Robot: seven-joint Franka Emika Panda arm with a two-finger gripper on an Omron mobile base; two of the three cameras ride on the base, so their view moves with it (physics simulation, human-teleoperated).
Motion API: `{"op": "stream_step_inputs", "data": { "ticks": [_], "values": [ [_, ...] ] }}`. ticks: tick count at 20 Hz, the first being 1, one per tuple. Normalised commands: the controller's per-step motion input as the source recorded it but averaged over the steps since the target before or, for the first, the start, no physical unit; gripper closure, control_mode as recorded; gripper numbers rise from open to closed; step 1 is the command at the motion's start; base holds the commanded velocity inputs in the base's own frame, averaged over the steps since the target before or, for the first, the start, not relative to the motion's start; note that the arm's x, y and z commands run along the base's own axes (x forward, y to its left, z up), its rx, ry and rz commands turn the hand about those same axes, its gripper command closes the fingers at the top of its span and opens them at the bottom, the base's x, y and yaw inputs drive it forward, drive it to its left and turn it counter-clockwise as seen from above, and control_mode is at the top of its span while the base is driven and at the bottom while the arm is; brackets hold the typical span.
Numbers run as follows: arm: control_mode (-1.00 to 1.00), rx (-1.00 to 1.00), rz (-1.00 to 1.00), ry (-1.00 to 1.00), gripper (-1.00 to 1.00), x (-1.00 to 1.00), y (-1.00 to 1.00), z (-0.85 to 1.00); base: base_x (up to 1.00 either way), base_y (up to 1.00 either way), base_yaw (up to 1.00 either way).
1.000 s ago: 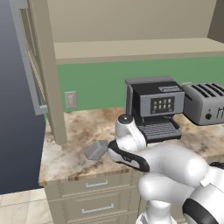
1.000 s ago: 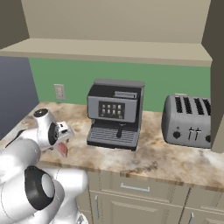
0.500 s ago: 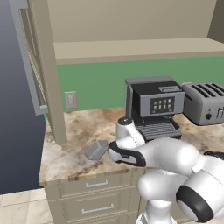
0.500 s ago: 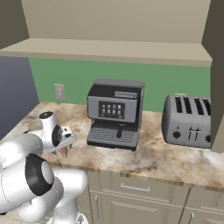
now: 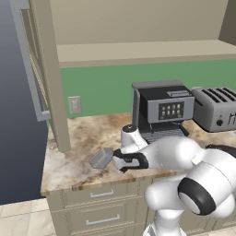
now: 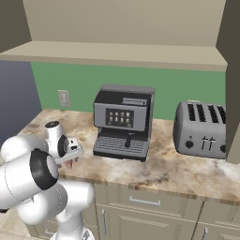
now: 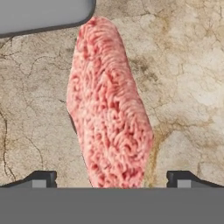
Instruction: Retrieve the tupperware from the cabinet, then place the raw meat into the tupperware to avoid contamination.
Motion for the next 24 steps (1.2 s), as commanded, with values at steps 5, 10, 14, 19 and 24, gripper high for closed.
{"op": "stream_step_inputs", "data": {
  "ticks": [5,10,14,19,24],
  "values": [
    [-1.0,0.01,-0.01,-0.01,-1.0,0.02,0.0,-0.14,0.0,0.0,0.0],
    [-1.0,0.03,-0.01,-0.02,-1.0,0.0,0.0,-0.23,0.0,0.0,0.0],
    [-1.0,0.02,0.0,-0.05,1.0,0.0,0.0,-0.16,0.0,0.0,0.0],
    [-1.0,0.0,0.0,-0.01,1.0,0.0,0.0,0.0,0.0,0.0,0.0],
    [-1.0,0.0,0.0,0.0,1.0,0.0,0.0,0.02,0.0,0.0,0.0]
  ]
}}
